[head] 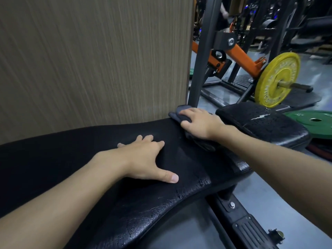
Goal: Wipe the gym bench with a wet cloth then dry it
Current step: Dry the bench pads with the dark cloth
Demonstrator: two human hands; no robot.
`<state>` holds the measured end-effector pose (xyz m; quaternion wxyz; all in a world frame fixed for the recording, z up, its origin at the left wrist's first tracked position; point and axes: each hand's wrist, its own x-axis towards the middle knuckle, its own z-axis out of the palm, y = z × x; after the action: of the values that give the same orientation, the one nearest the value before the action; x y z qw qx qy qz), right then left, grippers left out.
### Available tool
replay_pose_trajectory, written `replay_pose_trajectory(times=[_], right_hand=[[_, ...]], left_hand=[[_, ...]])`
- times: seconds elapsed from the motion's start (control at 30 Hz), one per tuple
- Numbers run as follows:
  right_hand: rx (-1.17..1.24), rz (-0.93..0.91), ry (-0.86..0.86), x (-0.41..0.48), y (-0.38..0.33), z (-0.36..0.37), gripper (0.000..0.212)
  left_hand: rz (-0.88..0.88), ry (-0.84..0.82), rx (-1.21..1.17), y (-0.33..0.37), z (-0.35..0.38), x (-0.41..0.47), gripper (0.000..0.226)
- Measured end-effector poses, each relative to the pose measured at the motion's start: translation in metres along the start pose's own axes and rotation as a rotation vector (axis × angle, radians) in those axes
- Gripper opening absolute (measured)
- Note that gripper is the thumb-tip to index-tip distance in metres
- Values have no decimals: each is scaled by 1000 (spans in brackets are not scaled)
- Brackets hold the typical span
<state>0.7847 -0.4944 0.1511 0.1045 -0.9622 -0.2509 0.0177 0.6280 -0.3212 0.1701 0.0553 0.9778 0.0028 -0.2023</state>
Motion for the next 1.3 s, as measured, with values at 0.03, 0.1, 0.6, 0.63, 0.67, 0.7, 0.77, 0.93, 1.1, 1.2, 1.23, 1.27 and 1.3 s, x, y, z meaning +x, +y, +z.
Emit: replay_pose_trajectory(times=[0.03,0.1,0.6,0.63,0.67,0.7,0.77,0.93,1.1,1.2,1.23,1.27,1.3], right_hand=[[20,16,-6,12,0,-1,60],[37,29,-12,22,2,1,57],[-70,-37,58,-142,32,-1,79],[-64,-27,53,-134,32,-3,77],[-57,-21,50,-124,32,-6,72],[-49,-10,47,-111,32,-8,65],[-25,18,43,-80,37,-10,55],[44,89,2,-4,40,-12,59],[67,139,32,21,36,-8,55],[45,161,54,19,31,-4,52],[27,166,62,19,26,-2,52],[2,164,65,20,19,0,52],[-19,156,62,20,10,3,53]], left_hand=[[-6,-1,-11,0,1,1,123],[-17,-2,-30,-1,1,2,124],[-31,-12,-19,3,0,0,123],[-28,-13,-17,3,1,0,123],[-26,-15,-16,3,1,1,123],[-26,-17,-18,3,2,1,123],[-24,-19,-21,2,3,1,122],[-24,-17,-25,0,4,5,123],[-5,13,-52,-3,6,3,120],[42,105,-70,-15,7,-9,99],[51,146,-66,-24,8,-14,90],[49,178,-59,-34,8,-20,83],[33,199,-53,-44,10,-26,78]])
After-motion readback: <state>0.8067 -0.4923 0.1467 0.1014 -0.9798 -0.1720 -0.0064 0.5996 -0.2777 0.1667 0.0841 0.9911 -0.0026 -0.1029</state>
